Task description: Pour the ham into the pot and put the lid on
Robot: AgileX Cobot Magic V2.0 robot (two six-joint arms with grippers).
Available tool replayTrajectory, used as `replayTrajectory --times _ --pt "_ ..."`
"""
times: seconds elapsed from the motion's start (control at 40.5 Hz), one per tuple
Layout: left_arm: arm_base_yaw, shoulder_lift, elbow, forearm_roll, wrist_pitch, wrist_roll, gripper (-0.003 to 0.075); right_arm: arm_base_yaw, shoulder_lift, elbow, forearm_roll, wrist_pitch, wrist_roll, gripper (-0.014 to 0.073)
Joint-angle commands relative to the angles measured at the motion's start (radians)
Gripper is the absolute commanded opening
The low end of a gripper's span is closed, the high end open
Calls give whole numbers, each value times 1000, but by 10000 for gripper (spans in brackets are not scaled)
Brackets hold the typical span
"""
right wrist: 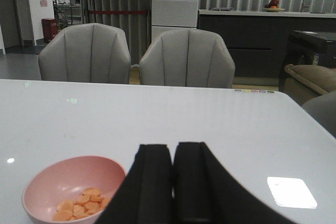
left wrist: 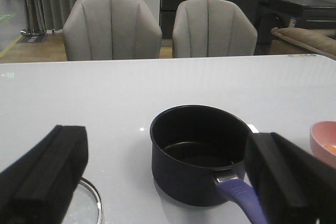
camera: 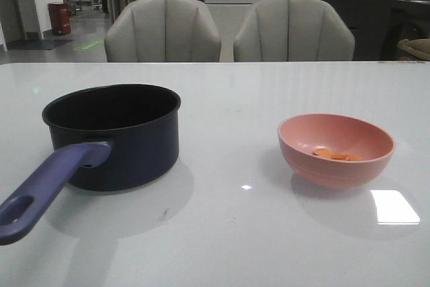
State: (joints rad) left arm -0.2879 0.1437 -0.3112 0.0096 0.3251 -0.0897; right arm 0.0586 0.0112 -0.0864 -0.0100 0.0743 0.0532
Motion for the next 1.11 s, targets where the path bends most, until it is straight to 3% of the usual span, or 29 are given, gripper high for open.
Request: replayTrajectory --times 0.0,0.124,0.395,0.494,0.568,0.667,1.087 --pt "-10 9 -29 -10 -72 -2 636 -4 98 -156 -8 74 6 149" --pt "-10 9 -29 -10 -72 -2 636 -2 222 -253 -8 187 6 149" --pt "-10 9 -29 -10 -72 -2 636 -2 389 -281 10 178 8 157" --pt "-10 9 -29 -10 -72 -2 636 -2 509 -336 31 187 8 258" --pt "-10 9 -29 -10 -72 -2 636 -2 615 -391 54 207 8 389" --pt "-10 9 -29 -10 -65 -2 636 0 770 -480 157 262 7 497" --pt "-10 9 -29 -17 -63 -2 636 101 1445 -882 203 444 1 504"
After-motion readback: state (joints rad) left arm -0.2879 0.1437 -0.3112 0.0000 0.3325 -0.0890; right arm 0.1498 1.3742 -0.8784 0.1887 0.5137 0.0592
